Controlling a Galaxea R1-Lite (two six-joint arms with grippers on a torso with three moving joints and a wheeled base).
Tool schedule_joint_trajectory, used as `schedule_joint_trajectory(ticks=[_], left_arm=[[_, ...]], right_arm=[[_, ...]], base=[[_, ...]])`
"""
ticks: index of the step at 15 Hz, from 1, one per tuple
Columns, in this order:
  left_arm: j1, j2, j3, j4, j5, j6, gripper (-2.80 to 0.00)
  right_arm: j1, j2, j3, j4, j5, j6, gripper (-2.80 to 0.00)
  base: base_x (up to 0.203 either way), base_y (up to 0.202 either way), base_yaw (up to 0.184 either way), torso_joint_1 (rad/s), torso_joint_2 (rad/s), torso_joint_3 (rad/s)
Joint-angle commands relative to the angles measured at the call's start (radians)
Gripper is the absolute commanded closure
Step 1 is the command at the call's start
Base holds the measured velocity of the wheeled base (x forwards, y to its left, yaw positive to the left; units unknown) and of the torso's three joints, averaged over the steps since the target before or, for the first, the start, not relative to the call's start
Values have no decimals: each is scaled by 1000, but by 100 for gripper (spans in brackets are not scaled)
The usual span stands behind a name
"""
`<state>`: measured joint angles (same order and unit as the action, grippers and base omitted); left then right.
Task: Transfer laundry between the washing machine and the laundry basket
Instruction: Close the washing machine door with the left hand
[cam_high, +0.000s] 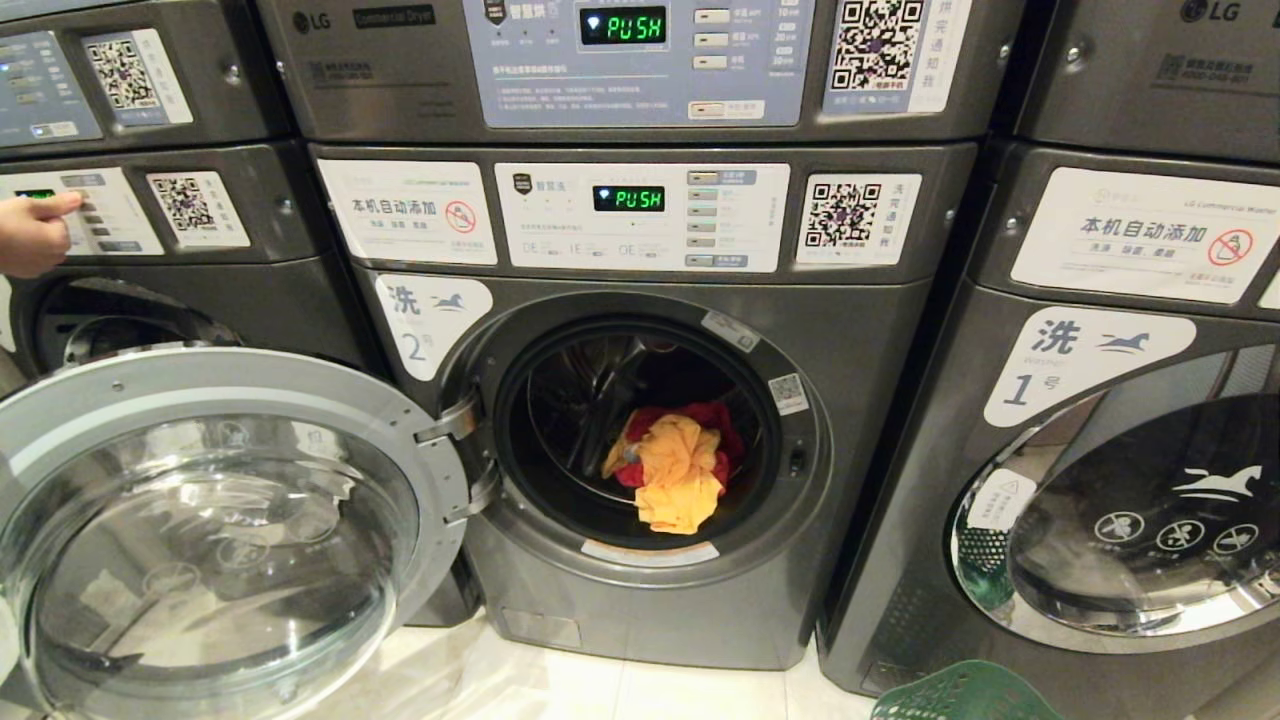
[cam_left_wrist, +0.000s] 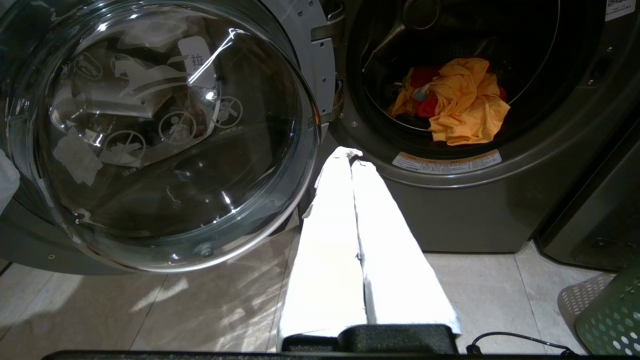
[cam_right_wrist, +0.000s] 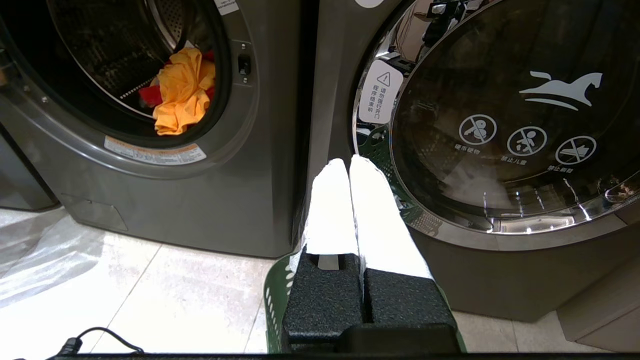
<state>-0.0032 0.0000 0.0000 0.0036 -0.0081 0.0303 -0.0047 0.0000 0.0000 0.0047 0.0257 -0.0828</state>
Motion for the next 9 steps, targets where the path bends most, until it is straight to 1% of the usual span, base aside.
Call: schedule_joint_trajectory(ticks=[1, 4, 9], left_arm=[[0, 2, 0, 0, -1, 3, 0], [0, 2, 0, 1, -1, 2, 0], [0, 2, 0, -1, -1, 3, 0]], right_arm=[[0, 2, 0, 0, 0, -2, 0], [0, 2, 0, 0, 0, -1, 0], [0, 2, 0, 0, -1, 0, 0]], base=[[0, 0, 0, 5, 1, 54], [0, 0, 0, 4, 4, 151], [0, 0, 0, 3, 2, 196]])
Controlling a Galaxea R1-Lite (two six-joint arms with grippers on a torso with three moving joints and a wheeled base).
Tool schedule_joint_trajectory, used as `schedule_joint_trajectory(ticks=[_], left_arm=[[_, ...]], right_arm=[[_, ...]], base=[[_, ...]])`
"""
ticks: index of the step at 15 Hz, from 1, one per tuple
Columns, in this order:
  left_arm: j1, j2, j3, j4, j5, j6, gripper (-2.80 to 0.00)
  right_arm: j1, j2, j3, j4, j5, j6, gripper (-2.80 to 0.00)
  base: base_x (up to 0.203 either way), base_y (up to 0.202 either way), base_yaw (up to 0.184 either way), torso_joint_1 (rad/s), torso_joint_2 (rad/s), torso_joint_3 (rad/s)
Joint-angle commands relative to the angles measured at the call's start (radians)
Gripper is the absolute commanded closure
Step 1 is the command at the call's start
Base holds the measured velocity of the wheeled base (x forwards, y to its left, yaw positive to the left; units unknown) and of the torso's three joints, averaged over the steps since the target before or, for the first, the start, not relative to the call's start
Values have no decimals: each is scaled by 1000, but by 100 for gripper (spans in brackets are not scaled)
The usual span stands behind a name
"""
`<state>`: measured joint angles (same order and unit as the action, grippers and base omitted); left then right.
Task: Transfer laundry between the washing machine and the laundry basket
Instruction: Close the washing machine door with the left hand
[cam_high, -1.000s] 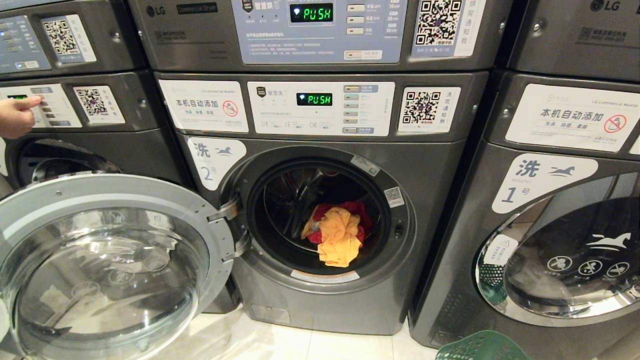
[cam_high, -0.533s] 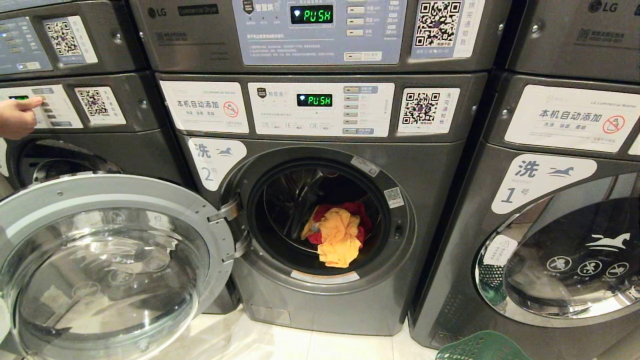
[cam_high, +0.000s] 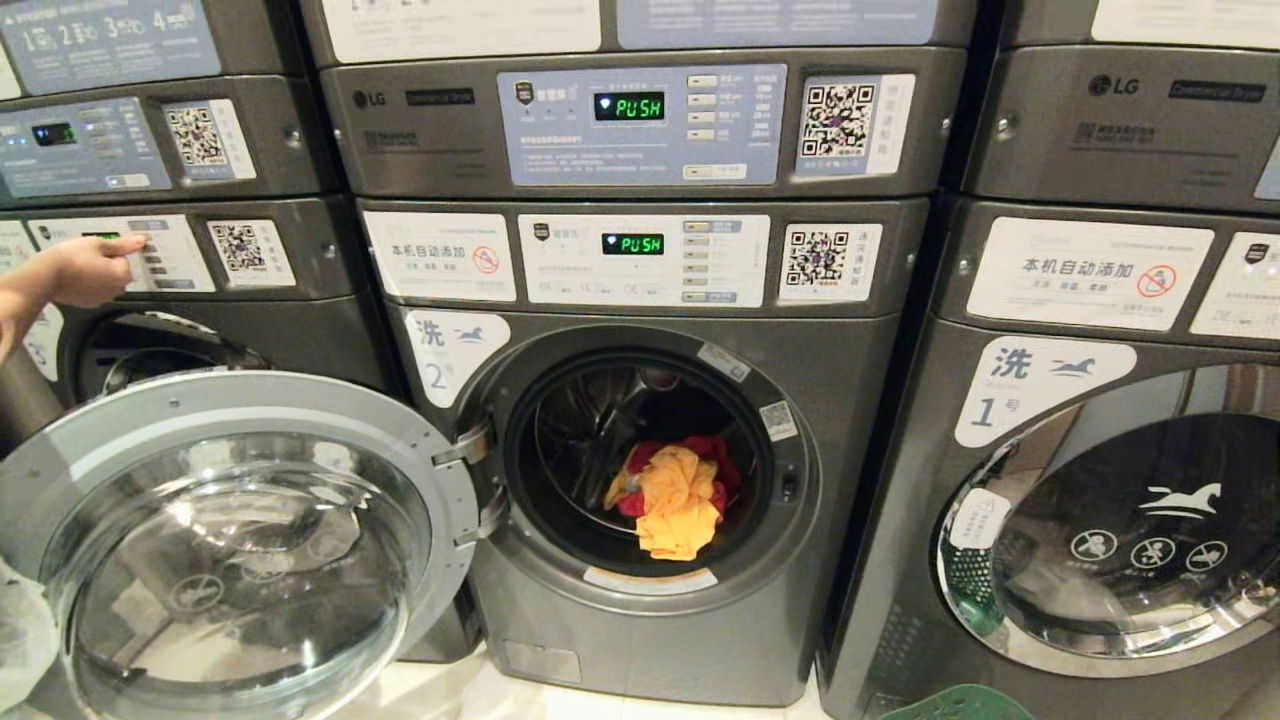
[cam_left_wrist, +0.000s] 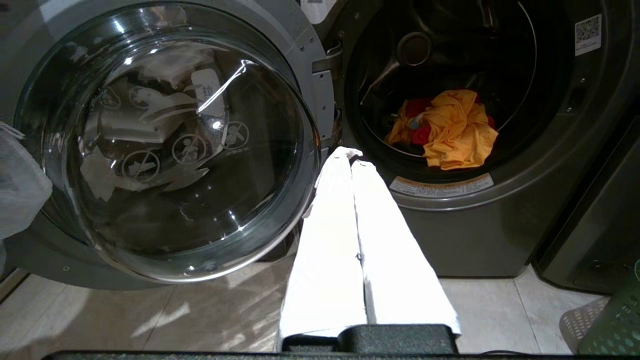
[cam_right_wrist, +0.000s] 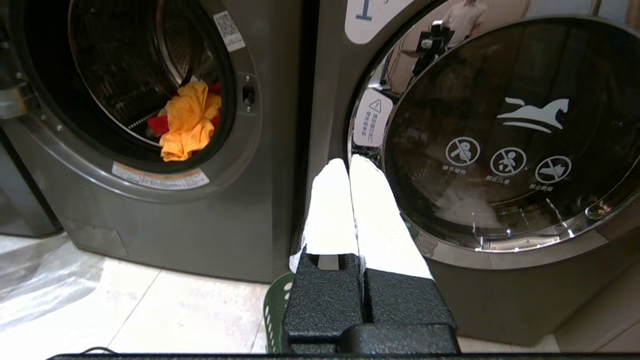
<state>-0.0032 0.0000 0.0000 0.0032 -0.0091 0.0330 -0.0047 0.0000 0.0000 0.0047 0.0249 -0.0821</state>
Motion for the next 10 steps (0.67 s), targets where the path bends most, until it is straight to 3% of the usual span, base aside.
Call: schedule_joint_trajectory(ticks=[1, 5, 10], left_arm=[[0, 2, 0, 0, 0, 2, 0], [0, 1, 0, -2, 4, -4, 0], [0, 2, 0, -3, -2, -2, 0]], right_arm=[[0, 2, 0, 0, 0, -1, 0], [0, 2, 0, 0, 1, -1, 0], [-1, 2, 0, 0, 1, 1, 0]], base=[[0, 0, 0, 1, 2, 199], [0, 0, 0, 0, 2, 149], [0, 0, 0, -1, 2, 15]])
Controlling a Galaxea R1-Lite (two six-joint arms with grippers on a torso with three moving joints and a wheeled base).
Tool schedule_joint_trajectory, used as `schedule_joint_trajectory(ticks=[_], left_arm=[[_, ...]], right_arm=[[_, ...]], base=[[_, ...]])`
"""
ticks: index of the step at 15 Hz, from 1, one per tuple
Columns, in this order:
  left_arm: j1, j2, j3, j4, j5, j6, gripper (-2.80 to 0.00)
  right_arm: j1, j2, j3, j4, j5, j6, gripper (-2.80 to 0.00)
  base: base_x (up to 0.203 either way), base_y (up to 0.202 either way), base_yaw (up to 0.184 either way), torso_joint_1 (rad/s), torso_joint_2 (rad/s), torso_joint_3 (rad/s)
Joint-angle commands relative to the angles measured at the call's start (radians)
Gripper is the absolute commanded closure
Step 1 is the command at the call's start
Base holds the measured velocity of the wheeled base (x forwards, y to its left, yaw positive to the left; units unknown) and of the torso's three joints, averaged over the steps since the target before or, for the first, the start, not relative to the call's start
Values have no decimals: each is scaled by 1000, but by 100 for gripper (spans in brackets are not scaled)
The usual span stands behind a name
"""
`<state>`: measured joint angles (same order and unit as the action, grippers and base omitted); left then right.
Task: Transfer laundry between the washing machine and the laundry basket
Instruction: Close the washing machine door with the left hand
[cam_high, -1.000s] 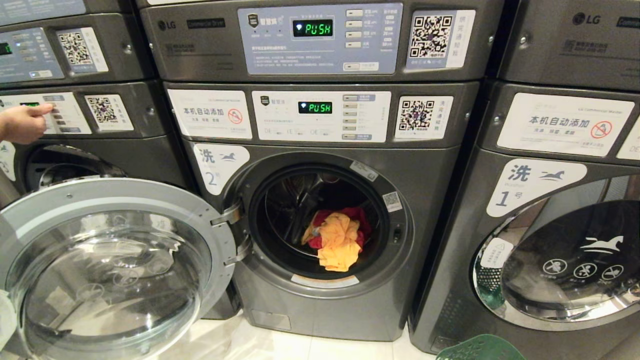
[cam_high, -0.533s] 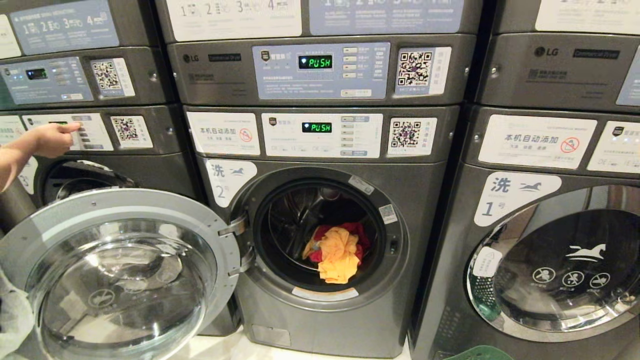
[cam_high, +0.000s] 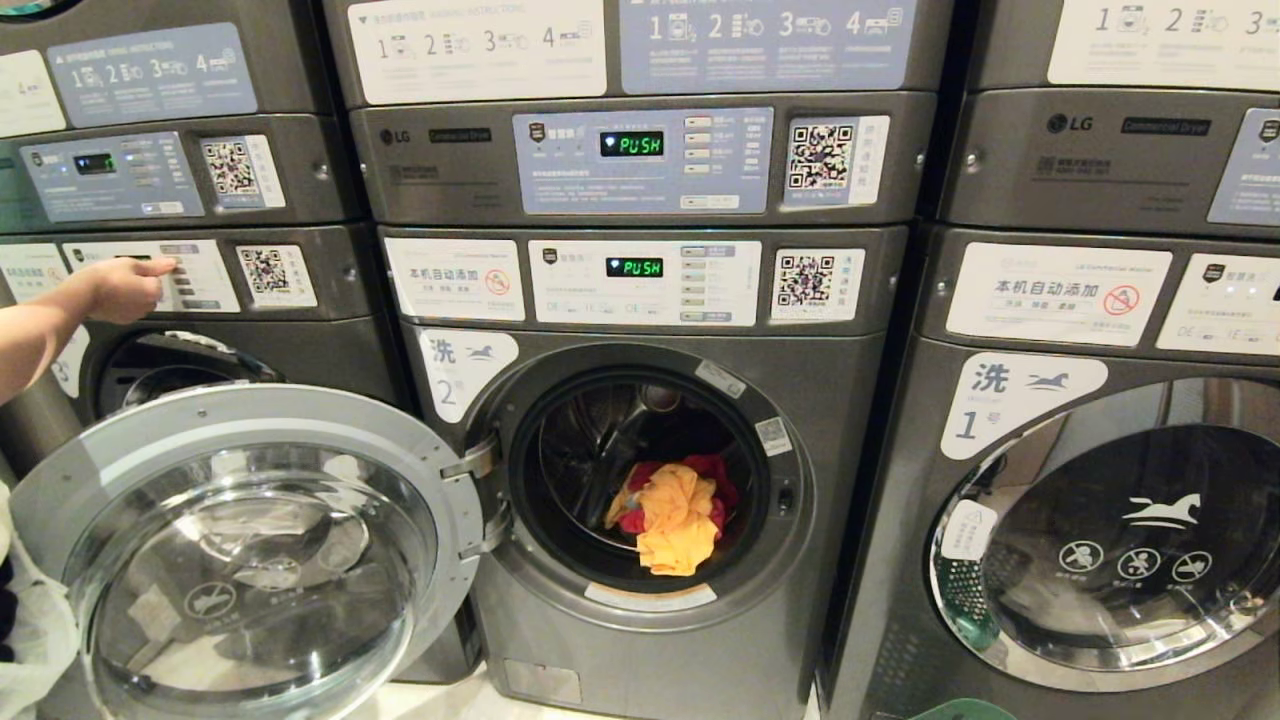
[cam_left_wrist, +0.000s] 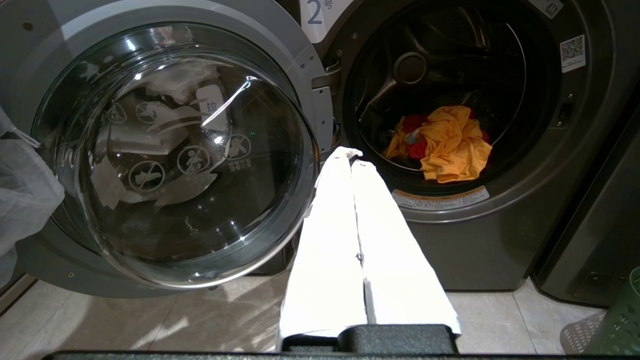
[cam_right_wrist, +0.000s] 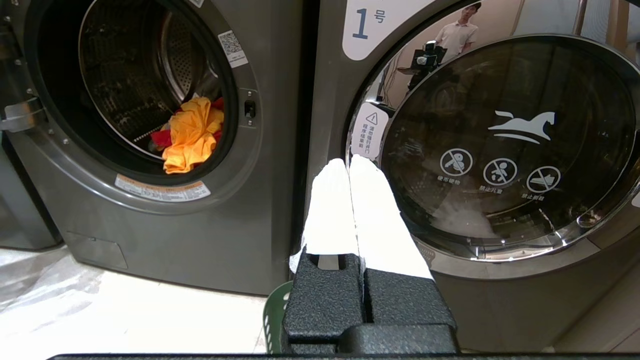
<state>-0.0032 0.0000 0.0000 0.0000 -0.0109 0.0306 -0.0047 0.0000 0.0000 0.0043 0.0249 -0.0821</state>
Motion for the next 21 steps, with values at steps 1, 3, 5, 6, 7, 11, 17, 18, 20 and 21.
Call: schedule_joint_trajectory(ticks=[1, 3, 5, 6, 7, 11, 17, 18, 20, 21], left_arm=[[0, 1, 0, 0, 0, 1, 0], [0, 0, 0, 0, 0, 0, 0], [0, 2, 0, 2, -1, 2, 0], [0, 2, 0, 3, -1, 2, 0], [0, 0, 0, 2, -1, 2, 0], [0, 0, -15, -21, -4, 25, 0], [3, 239, -514, 133, -20, 100, 0], [6, 366, -622, 160, -20, 114, 0], [9, 619, -823, 192, -21, 134, 0], [10, 745, -918, 203, -21, 142, 0]], right_arm=[[0, 2, 0, 0, 1, -1, 0], [0, 2, 0, -1, 1, -8, 0], [0, 2, 0, -1, 1, -6, 0], [0, 2, 0, -1, 1, -1, 0], [0, 2, 0, -1, 1, 1, 0], [0, 2, 0, -1, 0, -1, 0], [0, 2, 0, -1, 1, -4, 0], [0, 2, 0, -1, 1, -2, 0], [0, 2, 0, -1, 1, -6, 0], [0, 2, 0, -1, 1, -10, 0]], base=[[0, 0, 0, 0, 0, 0], [0, 0, 0, 0, 0, 0], [0, 0, 0, 0, 0, 0], [0, 0, 0, 0, 0, 0], [0, 0, 0, 0, 0, 0], [0, 0, 0, 0, 0, 0], [0, 0, 0, 0, 0, 0], [0, 0, 0, 0, 0, 0], [0, 0, 0, 0, 0, 0], [0, 0, 0, 0, 0, 0]])
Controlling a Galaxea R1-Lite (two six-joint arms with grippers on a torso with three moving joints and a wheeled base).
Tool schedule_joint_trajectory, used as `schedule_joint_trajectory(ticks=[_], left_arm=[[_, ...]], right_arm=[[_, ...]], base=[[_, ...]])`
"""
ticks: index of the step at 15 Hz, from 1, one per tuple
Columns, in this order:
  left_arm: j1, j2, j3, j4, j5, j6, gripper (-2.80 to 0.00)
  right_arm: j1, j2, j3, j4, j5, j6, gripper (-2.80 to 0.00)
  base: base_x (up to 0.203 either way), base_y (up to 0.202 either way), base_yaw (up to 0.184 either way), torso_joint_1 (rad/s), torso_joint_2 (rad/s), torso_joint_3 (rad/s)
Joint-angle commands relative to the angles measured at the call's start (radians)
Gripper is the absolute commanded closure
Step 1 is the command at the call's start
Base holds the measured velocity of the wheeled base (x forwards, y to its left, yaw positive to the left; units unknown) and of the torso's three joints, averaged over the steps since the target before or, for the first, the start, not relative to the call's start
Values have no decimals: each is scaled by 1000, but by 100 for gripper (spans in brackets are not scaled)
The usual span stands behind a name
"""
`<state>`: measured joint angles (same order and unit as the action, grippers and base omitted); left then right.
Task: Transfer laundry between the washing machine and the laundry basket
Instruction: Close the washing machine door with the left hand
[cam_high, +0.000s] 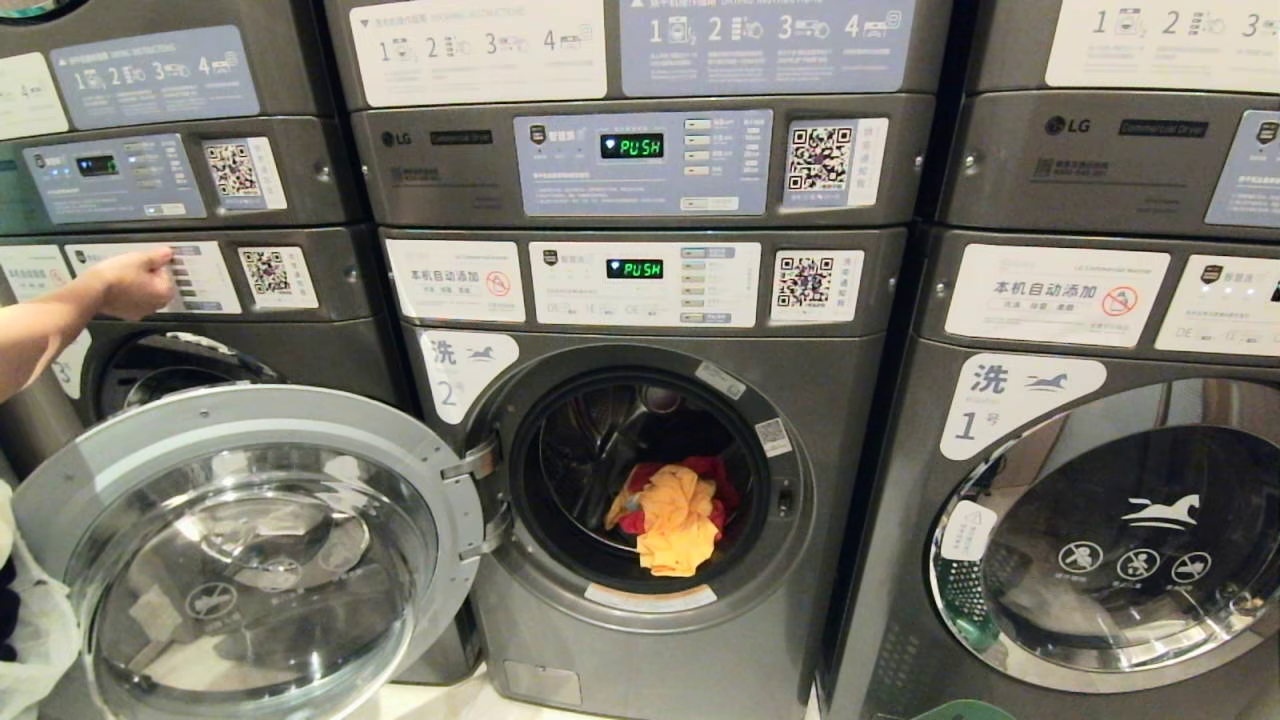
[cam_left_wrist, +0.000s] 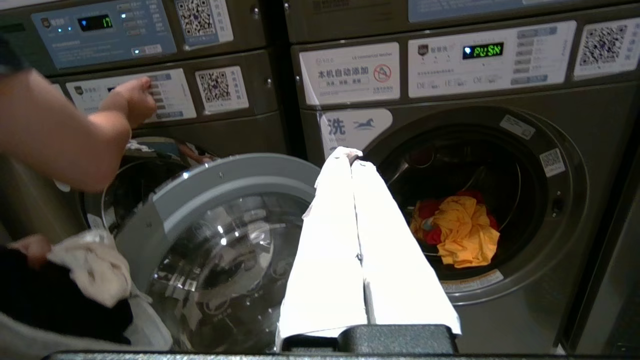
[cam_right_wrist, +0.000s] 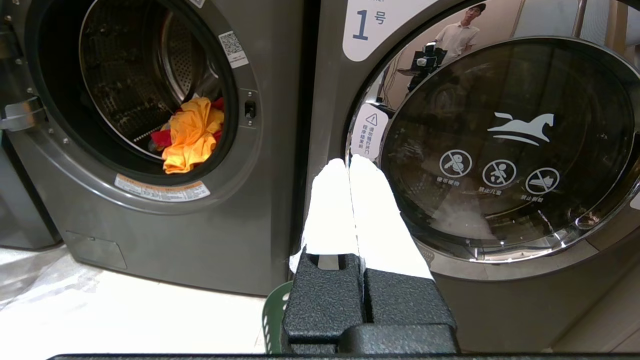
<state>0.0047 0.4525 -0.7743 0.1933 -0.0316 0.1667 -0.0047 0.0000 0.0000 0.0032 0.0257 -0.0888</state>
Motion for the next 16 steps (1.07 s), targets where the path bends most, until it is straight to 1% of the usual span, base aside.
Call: schedule_joint_trajectory(ticks=[1, 3, 5, 6, 7, 8, 10, 12, 13, 16], left_arm=[[3, 405, -227, 19, -2, 11, 0], [3, 612, -373, 32, -6, 18, 0], [3, 776, -472, 39, -5, 21, 0], [4, 849, -512, 41, 7, 21, 0], [5, 911, -543, 42, 39, 19, 0], [6, 973, -576, 44, 97, 9, 0], [8, 1075, -645, 52, 207, -35, 0], [24, 1170, -715, 57, 312, -60, 0], [42, 1219, -754, 58, 340, -67, 0], [88, 1342, -858, 71, 372, -80, 0]], right_arm=[[0, 2, 0, 0, 2, -5, 0], [0, 2, -1, 0, 0, -5, 0], [0, 2, 0, 0, 0, -3, 0], [0, 2, 0, 0, -1, -3, 0], [0, 2, 0, 0, -1, -5, 0], [-1, 2, 0, 0, 0, -6, 0], [0, 2, 0, 0, -1, -5, 0], [0, 2, 0, 0, -1, 0, 0], [0, 2, 0, 0, -1, 0, 0], [0, 2, 0, 0, 0, 3, 0]], base=[[0, 0, 0, 0, 0, 0], [0, 0, 0, 0, 0, 0], [0, 0, 0, 0, 0, 0], [0, 0, 0, 0, 0, 0], [0, 0, 0, 0, 0, 0], [0, 0, 0, 0, 0, 0], [0, 0, 0, 0, 0, 0], [0, 0, 0, 0, 0, 0], [0, 0, 0, 0, 0, 0], [0, 0, 0, 0, 0, 0]])
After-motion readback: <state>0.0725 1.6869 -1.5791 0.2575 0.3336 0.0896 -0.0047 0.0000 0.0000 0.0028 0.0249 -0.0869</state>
